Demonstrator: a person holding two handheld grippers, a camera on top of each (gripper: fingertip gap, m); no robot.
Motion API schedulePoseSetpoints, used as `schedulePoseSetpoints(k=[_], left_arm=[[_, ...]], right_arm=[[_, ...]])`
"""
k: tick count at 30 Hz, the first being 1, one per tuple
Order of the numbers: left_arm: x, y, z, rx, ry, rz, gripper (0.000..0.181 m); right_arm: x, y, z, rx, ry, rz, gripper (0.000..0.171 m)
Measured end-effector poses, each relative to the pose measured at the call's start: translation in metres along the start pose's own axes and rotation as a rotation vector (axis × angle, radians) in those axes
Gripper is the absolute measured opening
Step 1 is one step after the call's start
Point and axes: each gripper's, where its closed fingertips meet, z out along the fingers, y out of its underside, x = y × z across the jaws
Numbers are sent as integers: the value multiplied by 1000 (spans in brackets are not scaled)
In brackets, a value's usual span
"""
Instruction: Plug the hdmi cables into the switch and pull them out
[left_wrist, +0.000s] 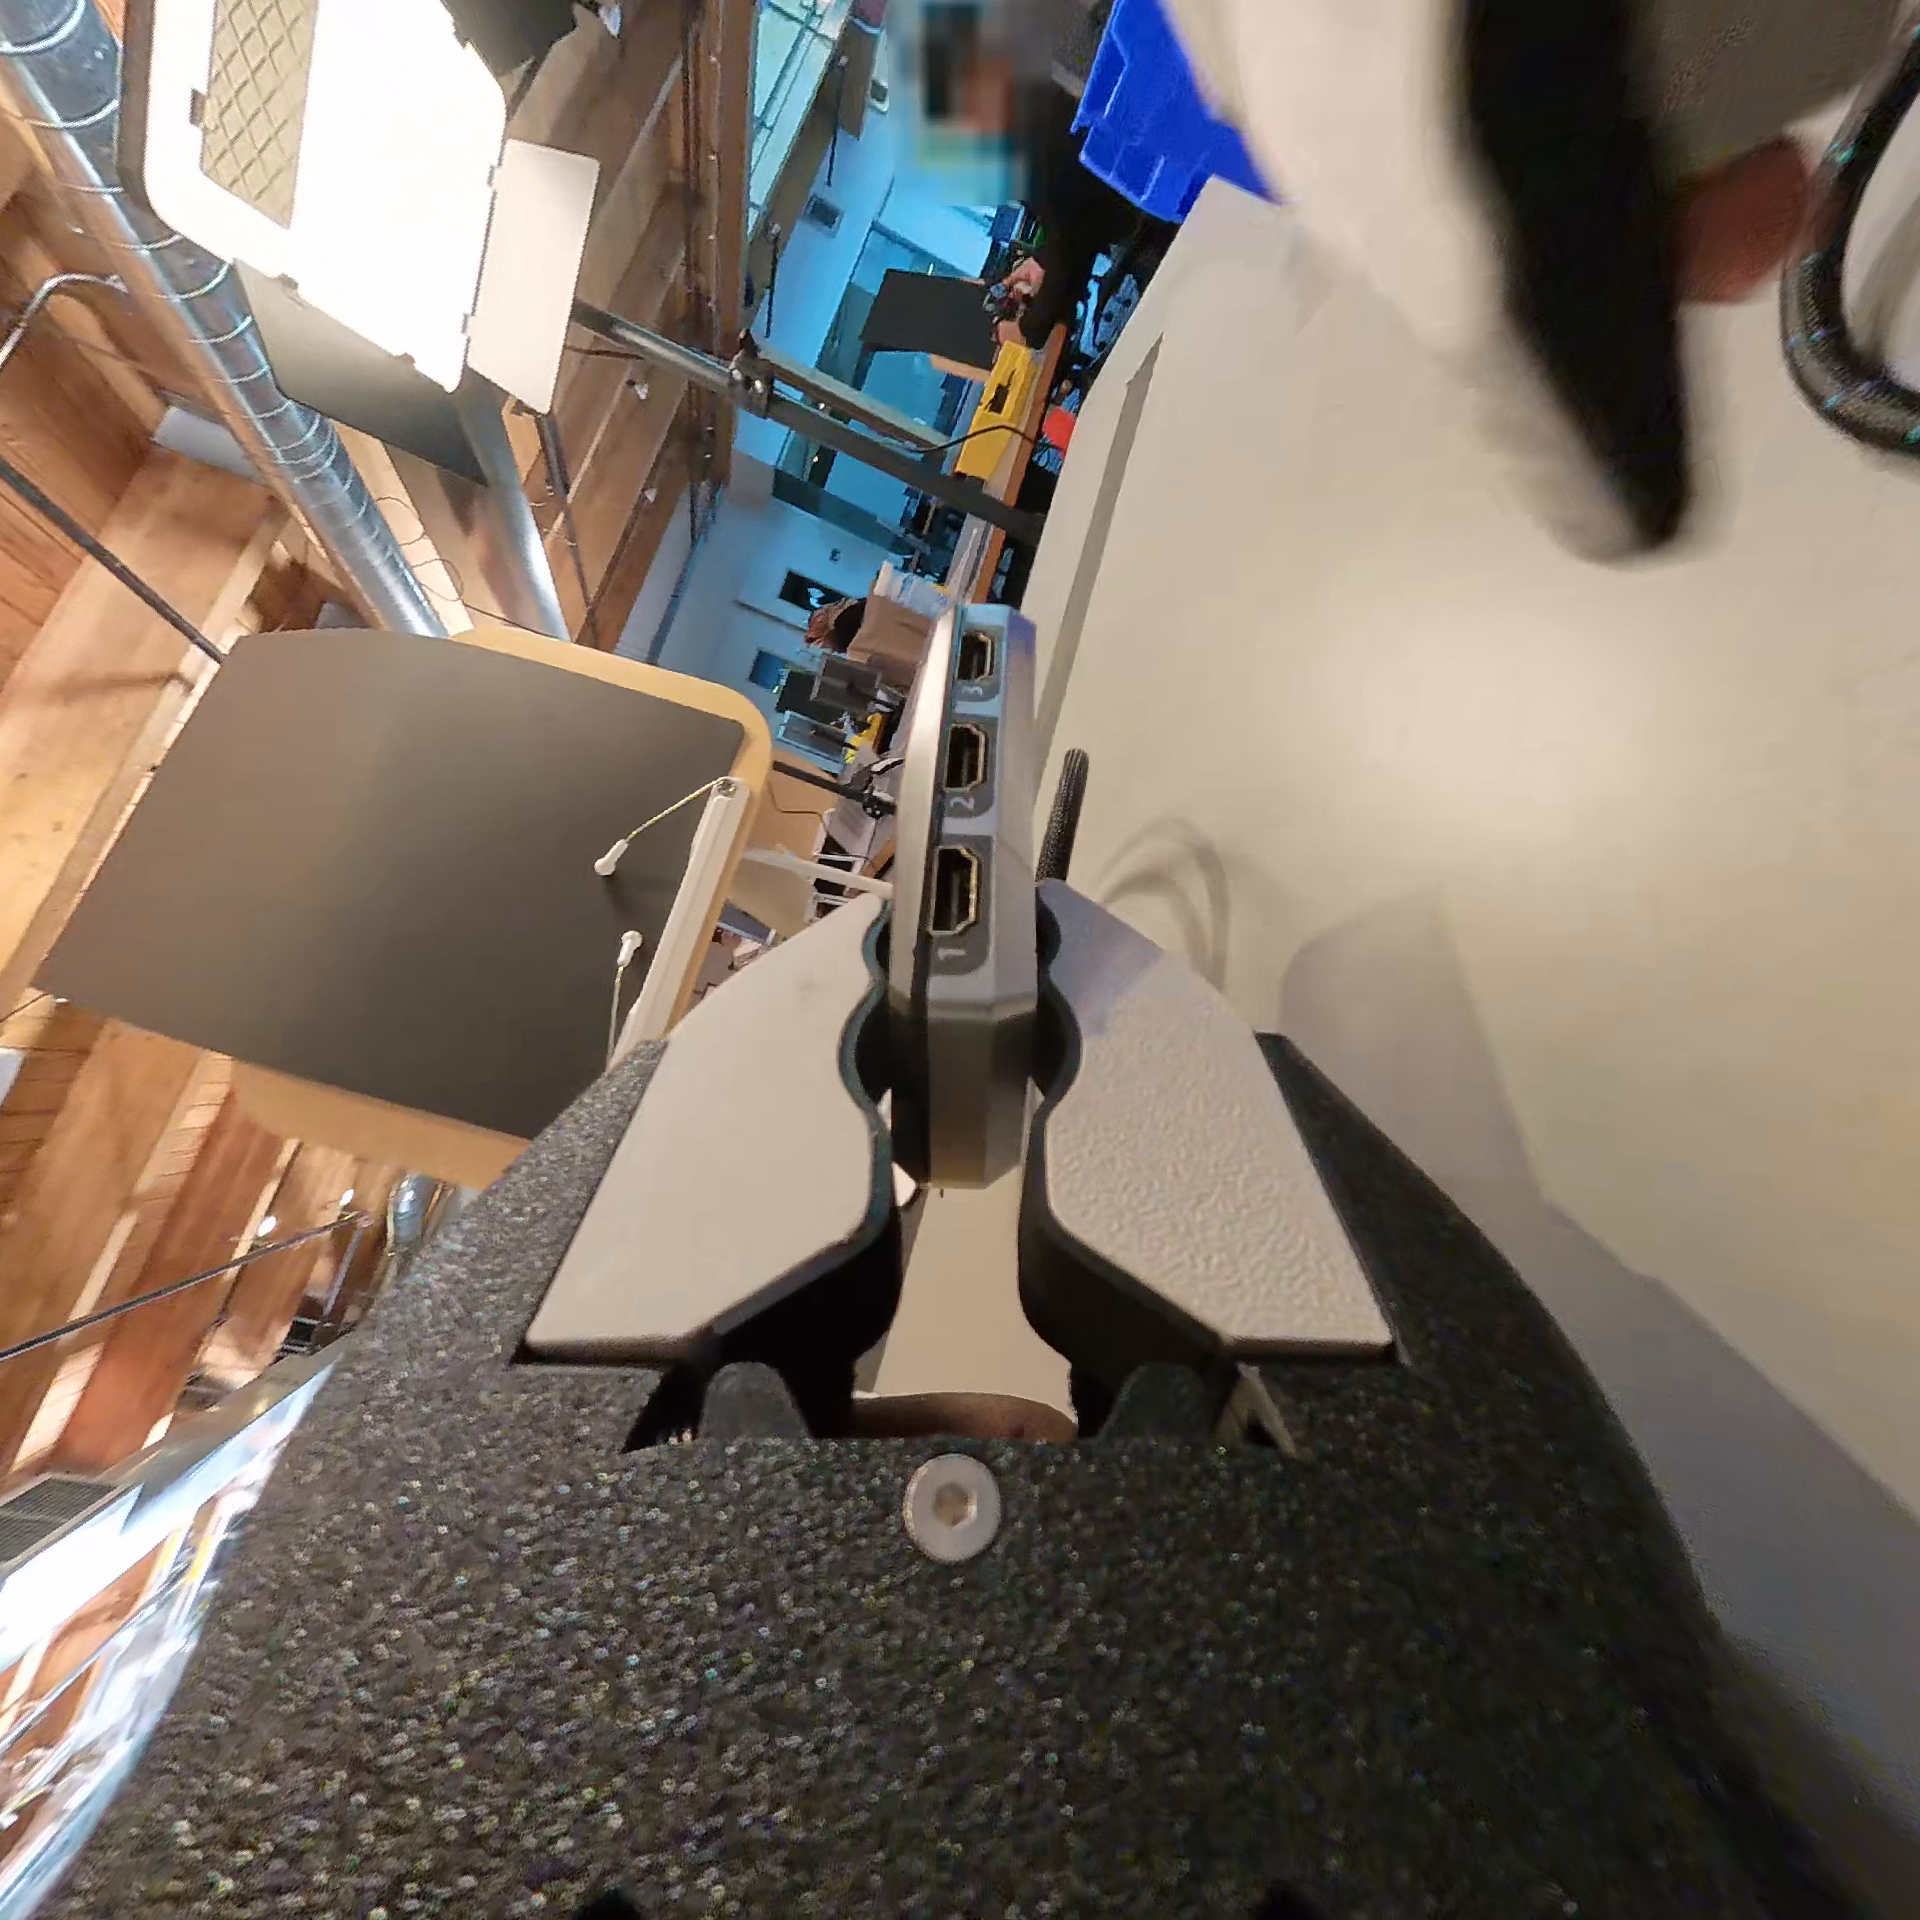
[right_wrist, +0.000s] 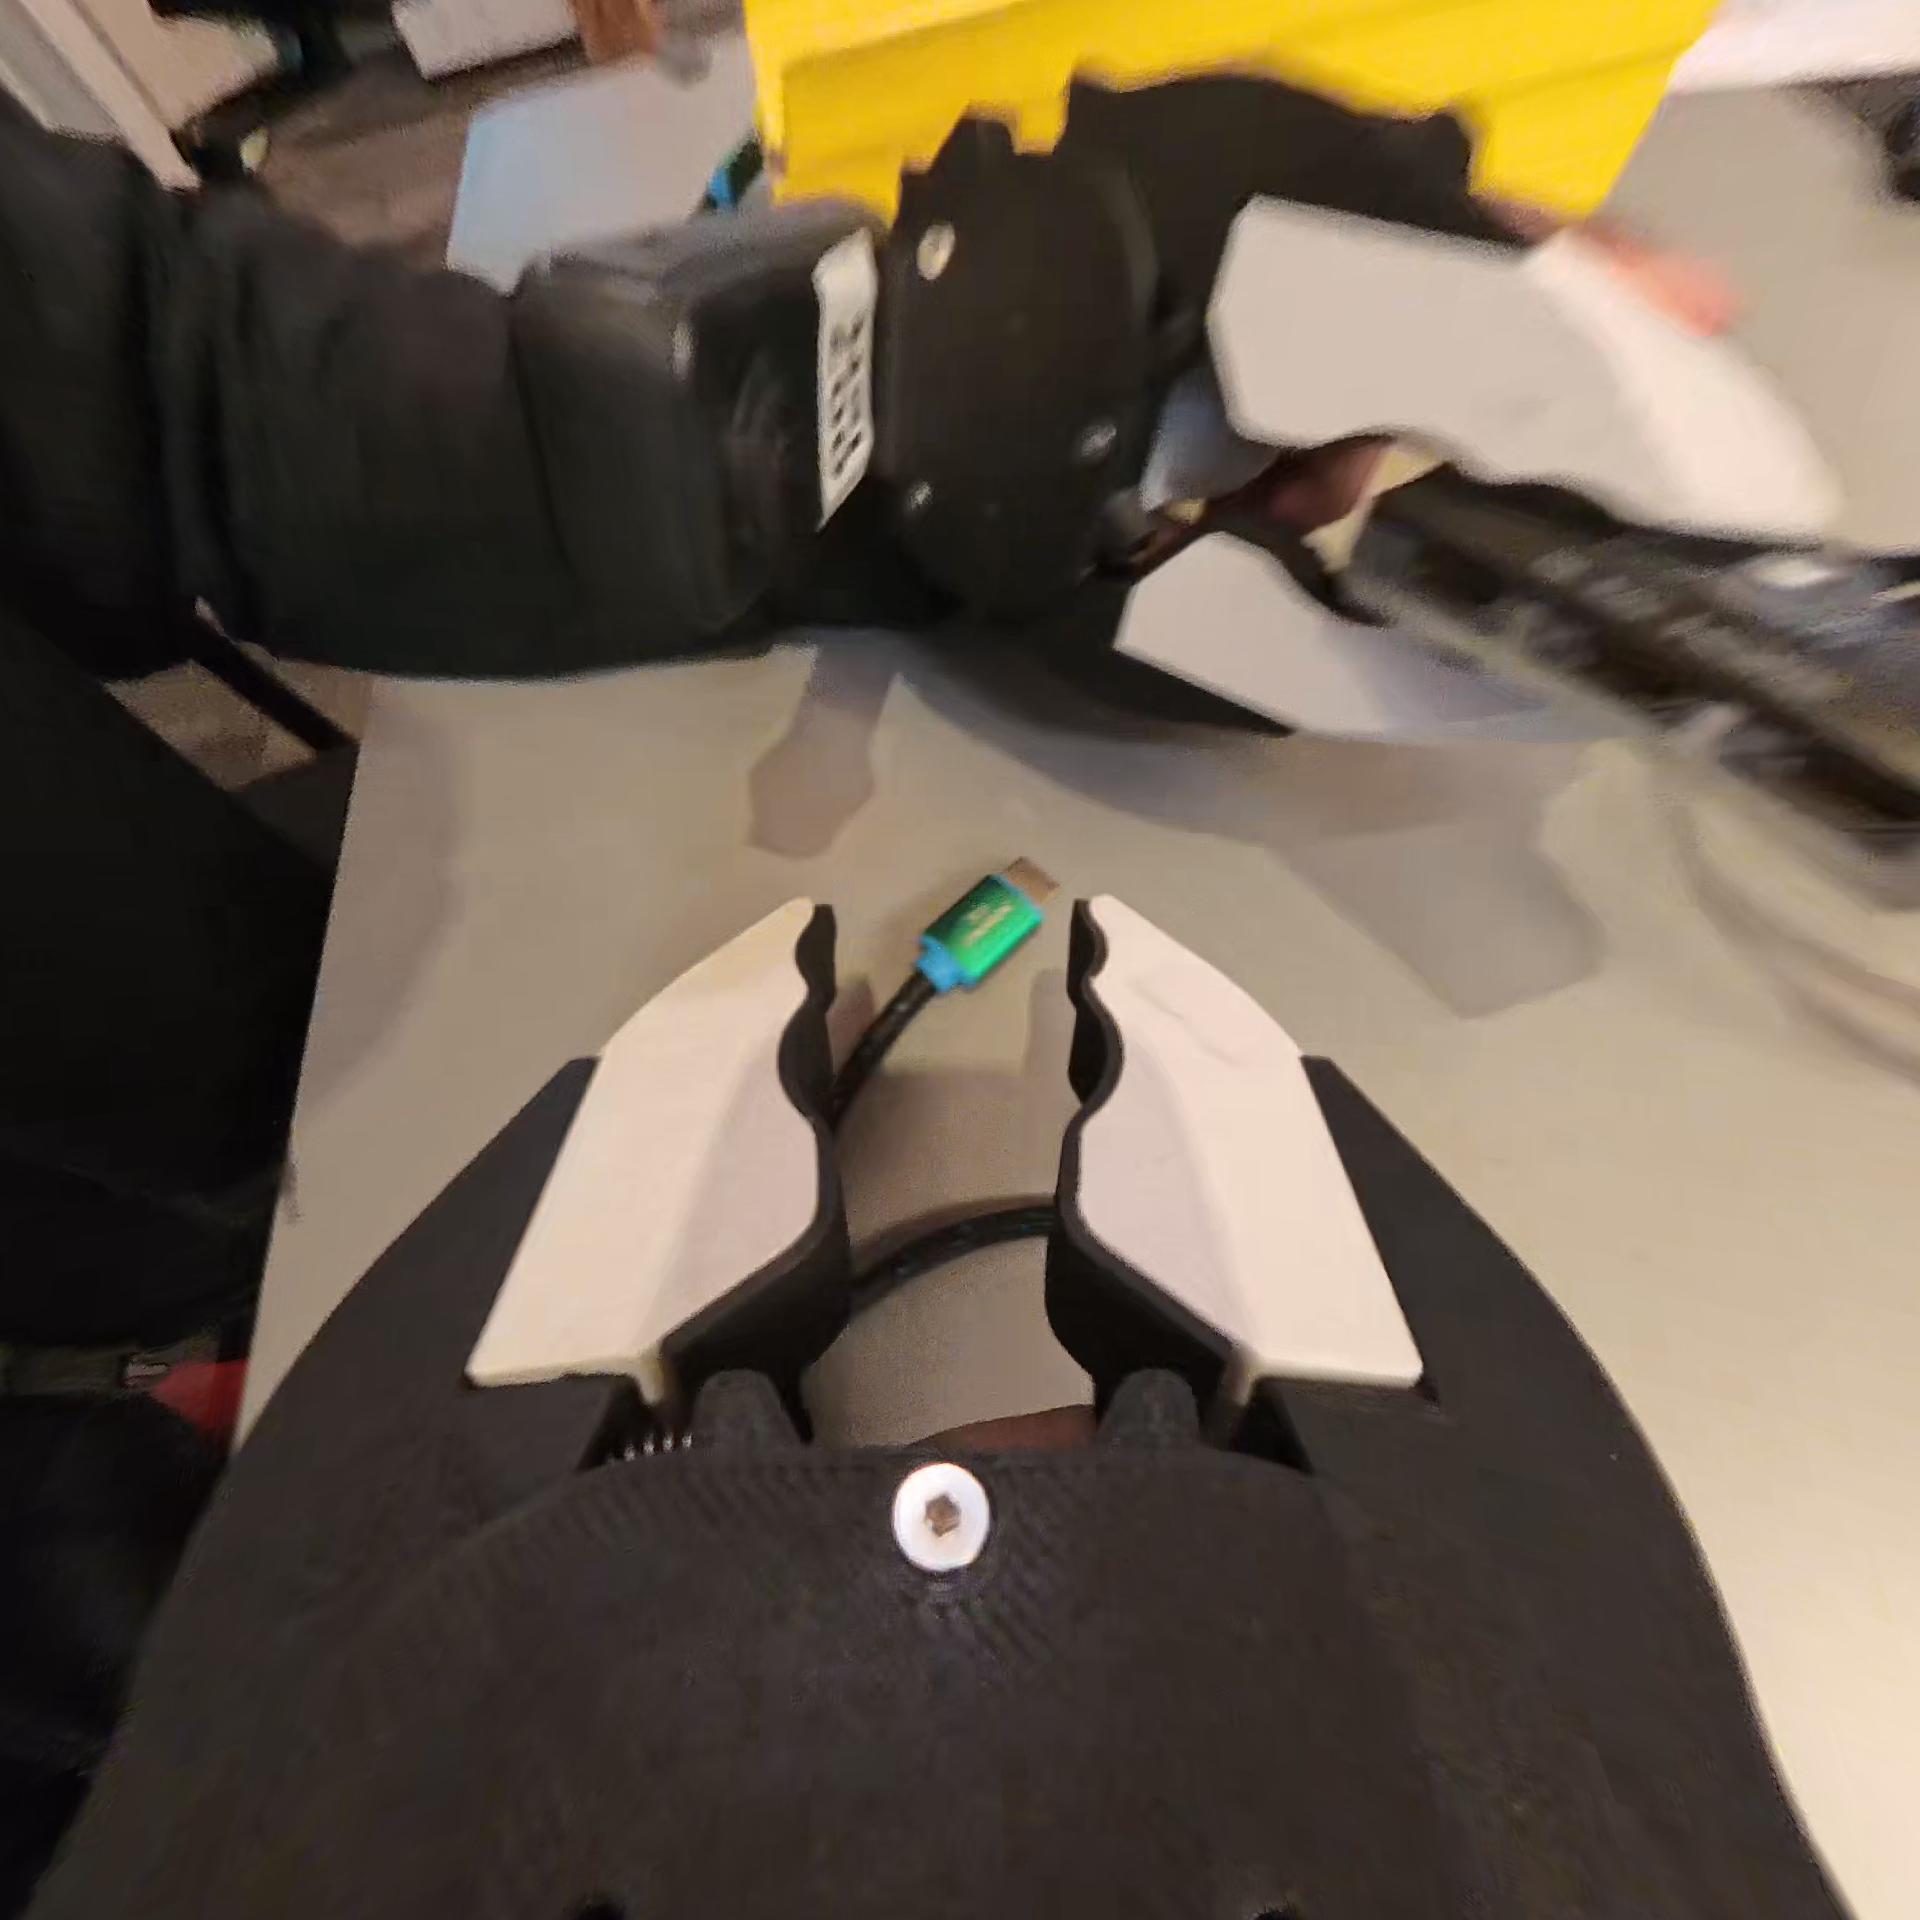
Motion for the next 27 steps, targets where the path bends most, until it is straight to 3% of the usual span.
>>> schedulePoseSetpoints(k=[6, 10, 12, 16, 21, 27], left_arm=[[-9, 3, -3, -16, -47, 29, 21], [-7, 3, -6, -8, -41, 45, 21], [-6, 3, -7, -5, -38, 47, 21], [-6, 4, -7, -6, -39, 49, 21], [-4, 5, -6, -24, -32, 71, 21], [8, 5, 0, -64, -3, 129, 21]], right_arm=[[-9, 32, 33, -230, 72, 26, 57], [-2, 49, 42, -326, 148, -5, 45], [-5, 49, 44, -327, 147, -32, 24], [4, 50, 38, -317, 162, -36, 21], [31, 38, 8, -179, 205, -1, 6], [47, 27, -12, -85, 310, -45, 6]])
